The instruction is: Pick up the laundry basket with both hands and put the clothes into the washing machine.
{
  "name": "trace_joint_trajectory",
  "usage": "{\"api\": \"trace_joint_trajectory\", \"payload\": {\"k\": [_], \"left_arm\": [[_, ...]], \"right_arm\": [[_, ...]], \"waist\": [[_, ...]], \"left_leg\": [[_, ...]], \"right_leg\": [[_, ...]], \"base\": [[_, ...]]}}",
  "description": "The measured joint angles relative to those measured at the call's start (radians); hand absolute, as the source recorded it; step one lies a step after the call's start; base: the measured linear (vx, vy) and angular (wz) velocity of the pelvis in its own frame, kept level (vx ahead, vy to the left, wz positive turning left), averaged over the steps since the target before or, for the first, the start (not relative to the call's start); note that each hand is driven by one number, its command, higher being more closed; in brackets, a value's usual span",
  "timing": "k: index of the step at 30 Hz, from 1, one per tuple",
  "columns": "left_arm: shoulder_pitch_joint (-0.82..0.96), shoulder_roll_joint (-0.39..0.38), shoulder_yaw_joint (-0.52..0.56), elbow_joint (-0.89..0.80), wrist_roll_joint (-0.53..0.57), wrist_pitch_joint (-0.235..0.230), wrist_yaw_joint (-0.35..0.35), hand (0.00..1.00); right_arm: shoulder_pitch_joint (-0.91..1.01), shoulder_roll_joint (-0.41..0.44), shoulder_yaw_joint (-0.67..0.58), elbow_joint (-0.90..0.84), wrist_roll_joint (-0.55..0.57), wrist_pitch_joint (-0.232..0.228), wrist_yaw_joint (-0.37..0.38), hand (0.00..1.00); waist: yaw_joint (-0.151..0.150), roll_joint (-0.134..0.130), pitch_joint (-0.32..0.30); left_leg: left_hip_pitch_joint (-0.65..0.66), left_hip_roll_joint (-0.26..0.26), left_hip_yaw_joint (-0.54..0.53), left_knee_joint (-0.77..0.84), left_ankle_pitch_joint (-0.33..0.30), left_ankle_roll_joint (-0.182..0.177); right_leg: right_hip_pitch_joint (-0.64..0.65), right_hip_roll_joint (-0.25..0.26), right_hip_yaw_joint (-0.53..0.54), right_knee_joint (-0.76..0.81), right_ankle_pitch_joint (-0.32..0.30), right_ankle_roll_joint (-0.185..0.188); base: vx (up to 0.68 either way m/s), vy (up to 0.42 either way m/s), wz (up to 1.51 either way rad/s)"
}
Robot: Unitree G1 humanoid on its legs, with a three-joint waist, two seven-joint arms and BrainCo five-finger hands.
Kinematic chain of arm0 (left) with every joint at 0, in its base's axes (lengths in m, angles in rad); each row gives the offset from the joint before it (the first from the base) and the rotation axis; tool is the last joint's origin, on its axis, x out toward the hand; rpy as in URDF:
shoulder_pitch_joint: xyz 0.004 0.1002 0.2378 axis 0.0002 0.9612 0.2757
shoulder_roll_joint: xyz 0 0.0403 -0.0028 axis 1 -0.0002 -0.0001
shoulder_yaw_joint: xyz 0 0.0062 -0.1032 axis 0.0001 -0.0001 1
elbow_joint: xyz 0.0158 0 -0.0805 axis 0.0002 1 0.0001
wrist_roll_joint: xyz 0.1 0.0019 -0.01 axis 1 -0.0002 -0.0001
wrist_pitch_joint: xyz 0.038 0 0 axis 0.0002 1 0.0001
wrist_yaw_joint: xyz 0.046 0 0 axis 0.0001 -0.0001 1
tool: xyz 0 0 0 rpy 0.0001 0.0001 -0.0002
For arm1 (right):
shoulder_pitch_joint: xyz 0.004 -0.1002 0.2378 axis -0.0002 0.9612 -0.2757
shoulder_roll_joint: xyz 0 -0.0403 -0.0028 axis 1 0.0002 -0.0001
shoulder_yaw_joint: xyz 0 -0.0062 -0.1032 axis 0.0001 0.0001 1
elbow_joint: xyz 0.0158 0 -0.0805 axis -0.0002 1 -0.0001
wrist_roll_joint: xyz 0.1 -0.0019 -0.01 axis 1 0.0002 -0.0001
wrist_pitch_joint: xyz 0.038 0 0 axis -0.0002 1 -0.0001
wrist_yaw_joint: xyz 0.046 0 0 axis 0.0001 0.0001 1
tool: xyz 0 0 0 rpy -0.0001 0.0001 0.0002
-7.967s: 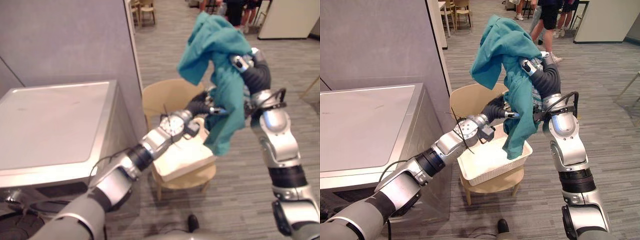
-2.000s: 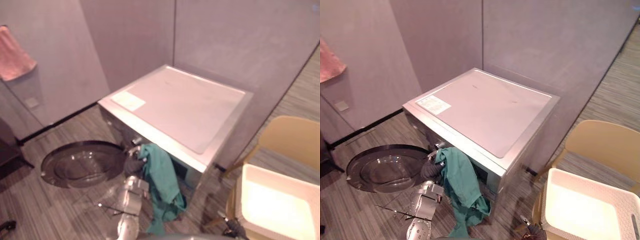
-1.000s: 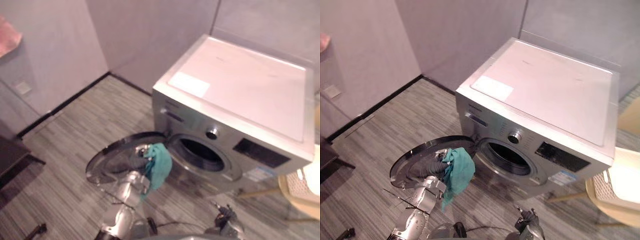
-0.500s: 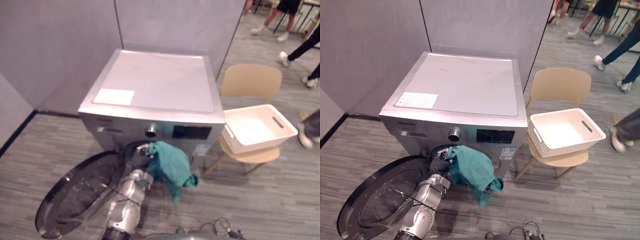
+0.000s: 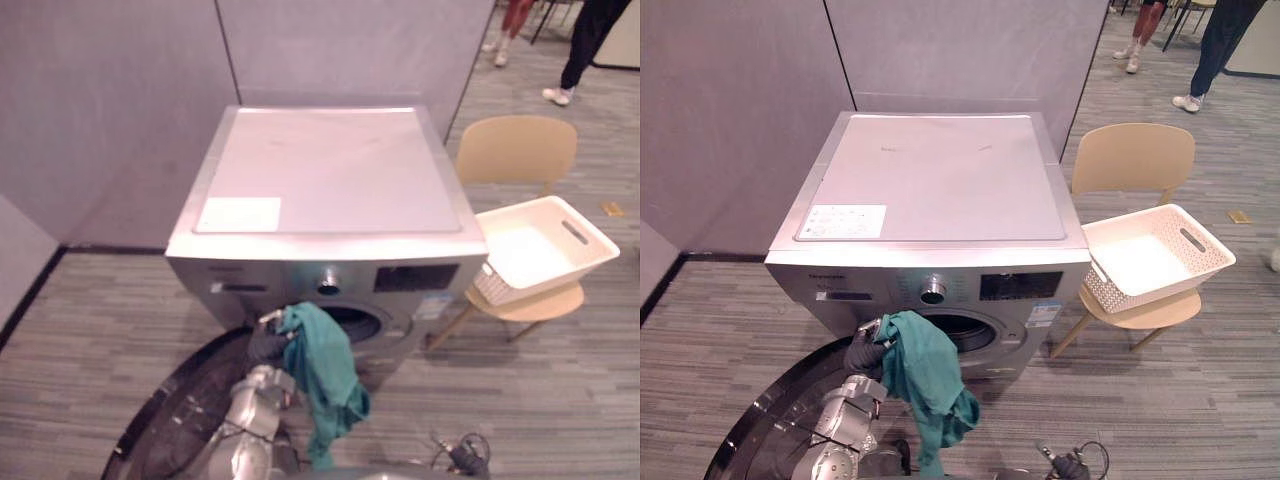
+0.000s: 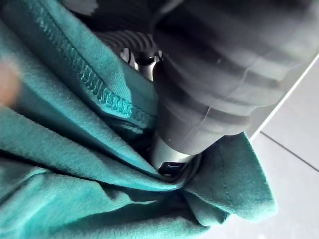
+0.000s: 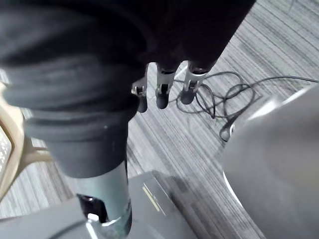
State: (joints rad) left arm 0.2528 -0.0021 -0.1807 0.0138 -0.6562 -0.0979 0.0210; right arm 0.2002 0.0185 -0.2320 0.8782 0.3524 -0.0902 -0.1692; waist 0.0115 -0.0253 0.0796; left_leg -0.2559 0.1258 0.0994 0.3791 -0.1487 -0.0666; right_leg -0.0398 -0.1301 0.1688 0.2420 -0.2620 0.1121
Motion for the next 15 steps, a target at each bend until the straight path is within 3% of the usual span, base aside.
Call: {"api": "trace_joint_trajectory", "payload": {"k": [3,5,7,12,15], "left_arm": [[-0.044,0.016,-0.005,0.064,0.003,-0.002,0.002,1.00],[-0.066,0.038,-0.007,0.090,0.010,-0.003,0.003,1.00],[-0.072,0.059,-0.023,0.109,0.024,-0.008,0.004,1.00],[-0.156,0.063,-0.101,0.197,0.032,-0.017,0.031,1.00],[-0.247,0.051,-0.143,0.276,0.041,-0.018,0.050,1.00]], "right_arm": [[-0.012,-0.009,-0.008,0.020,0.000,-0.003,0.000,0.00],[-0.027,-0.009,-0.026,0.049,0.000,-0.005,0.000,0.00],[-0.041,-0.013,-0.037,0.078,0.001,-0.010,0.000,0.00],[-0.074,-0.048,-0.021,0.084,0.001,-0.011,0.000,0.00],[-0.078,-0.047,0.018,0.022,0.010,-0.012,-0.002,0.00]], "waist": [[0.001,0.010,0.001],[0.002,0.011,0.001],[0.003,0.013,0.002],[0.003,0.055,0.004],[0.003,0.053,0.034]], "left_leg": [[-0.002,-0.024,0.018,-0.017,-0.011,0.020],[-0.002,-0.030,0.028,-0.029,-0.010,0.023],[-0.010,-0.035,0.037,-0.032,-0.009,0.024],[-0.085,-0.006,0.053,-0.028,-0.004,0.030],[-0.123,0.024,0.067,0.009,-0.003,0.030]], "right_leg": [[0.002,-0.027,0.003,-0.063,0.104,0.045],[0.000,-0.036,0.002,-0.095,0.142,0.055],[-0.003,-0.045,-0.001,-0.117,0.157,0.058],[-0.080,-0.028,0.004,-0.138,0.199,0.081],[-0.130,-0.005,0.007,-0.101,0.206,0.079]], "base": [[0.20,0.242,-0.05],[0.13,0.135,-0.08],[0.11,0.069,-0.10],[0.03,-0.004,-0.20],[-0.07,-0.029,-0.31]]}}
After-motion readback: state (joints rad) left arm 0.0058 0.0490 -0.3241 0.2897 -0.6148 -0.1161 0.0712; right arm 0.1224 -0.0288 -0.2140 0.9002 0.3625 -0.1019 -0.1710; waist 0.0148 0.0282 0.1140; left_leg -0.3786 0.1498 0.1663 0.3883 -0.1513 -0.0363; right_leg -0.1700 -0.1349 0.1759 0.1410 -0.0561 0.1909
